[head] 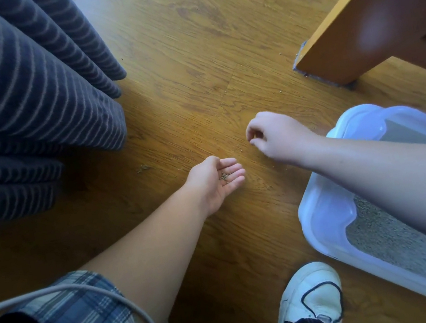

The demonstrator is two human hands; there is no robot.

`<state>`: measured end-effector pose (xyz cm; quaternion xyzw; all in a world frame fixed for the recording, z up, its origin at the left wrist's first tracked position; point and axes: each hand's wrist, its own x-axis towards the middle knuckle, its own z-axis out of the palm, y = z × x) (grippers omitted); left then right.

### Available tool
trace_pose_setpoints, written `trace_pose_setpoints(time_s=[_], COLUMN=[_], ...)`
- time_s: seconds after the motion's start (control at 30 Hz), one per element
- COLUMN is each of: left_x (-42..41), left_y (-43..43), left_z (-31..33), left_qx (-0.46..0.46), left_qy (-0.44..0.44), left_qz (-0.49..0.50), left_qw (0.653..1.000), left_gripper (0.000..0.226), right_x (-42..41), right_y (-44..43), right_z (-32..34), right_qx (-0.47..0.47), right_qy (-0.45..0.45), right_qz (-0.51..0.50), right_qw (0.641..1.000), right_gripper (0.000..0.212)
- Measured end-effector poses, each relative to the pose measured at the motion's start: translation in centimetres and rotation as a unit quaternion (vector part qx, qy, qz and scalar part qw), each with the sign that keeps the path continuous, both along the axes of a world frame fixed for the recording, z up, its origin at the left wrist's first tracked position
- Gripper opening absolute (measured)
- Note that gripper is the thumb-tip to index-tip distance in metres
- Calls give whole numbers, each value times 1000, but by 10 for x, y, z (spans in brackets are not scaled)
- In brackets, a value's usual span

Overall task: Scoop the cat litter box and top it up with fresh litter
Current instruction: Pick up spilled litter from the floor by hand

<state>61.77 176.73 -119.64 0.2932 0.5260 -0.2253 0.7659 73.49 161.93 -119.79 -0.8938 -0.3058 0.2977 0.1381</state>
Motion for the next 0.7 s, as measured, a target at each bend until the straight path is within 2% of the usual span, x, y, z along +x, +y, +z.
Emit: trace_pose_setpoints(time_s=[0.1,0.23,0.6,0.7], left_x=[-3,-5,-4,-3], left_y=[4,8,8,5], left_z=[0,1,0,-4], left_qx=[9,7,4,0], left_qy=[6,5,-3,1], left_qz=[3,13,11,8], left_qw=[1000,1000,1000,1000], left_gripper=[33,32,33,34], right_x=[-8,-14,-21,-23], right_y=[8,13,21,24], right_z=[-3,-9,-13,-8], right_qx=[-27,-38,-83,-93], right_qy=[-10,-33,-79,-59], right_qz=[55,78,118,104], right_qw=[998,996,986,989], right_gripper=[8,11,16,15])
